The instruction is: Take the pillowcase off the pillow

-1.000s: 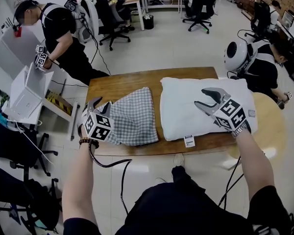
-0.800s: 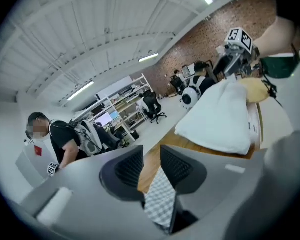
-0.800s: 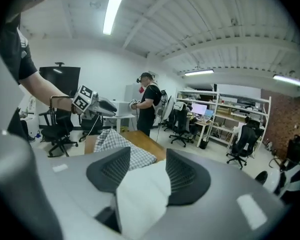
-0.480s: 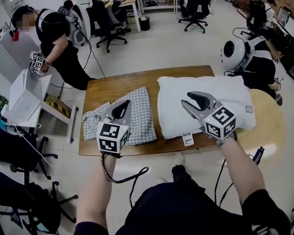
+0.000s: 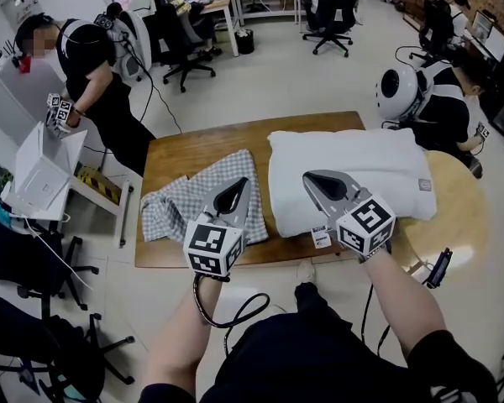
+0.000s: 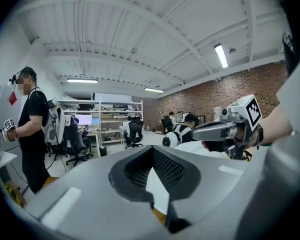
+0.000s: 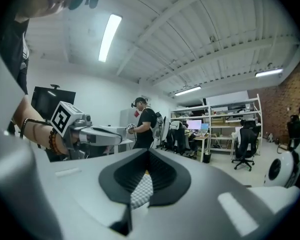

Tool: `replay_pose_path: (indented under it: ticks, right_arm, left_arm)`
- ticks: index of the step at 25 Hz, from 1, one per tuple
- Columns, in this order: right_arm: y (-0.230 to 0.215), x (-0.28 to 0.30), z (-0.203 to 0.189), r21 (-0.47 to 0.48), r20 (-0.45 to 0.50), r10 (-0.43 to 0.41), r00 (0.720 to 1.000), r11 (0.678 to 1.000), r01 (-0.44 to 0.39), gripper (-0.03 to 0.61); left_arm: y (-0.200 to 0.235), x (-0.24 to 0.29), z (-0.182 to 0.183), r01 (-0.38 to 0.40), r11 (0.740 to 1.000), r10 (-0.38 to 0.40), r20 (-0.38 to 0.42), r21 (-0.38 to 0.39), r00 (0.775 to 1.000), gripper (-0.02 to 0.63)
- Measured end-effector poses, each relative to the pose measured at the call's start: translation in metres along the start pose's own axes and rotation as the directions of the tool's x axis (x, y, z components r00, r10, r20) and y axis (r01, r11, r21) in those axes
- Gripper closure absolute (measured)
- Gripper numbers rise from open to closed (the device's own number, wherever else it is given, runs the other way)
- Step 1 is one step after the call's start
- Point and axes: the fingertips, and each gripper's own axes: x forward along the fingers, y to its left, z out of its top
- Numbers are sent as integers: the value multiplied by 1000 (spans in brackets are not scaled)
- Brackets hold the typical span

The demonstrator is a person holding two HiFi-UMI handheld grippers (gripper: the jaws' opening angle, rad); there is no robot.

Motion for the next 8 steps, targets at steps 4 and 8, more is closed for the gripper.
replay_pose_path:
  ticks: [4,8]
  right_arm:
    - [13,0,10,-11,20,-5,1000,1000,5,577]
    - [22,1,20,-22,32,-7,999,1000,7,577]
  left_arm:
    - [-16,-5,12,19,1000,-19,24,13,1000,609]
    - [-29,-5,24,30,999,-31,42,29,999,609]
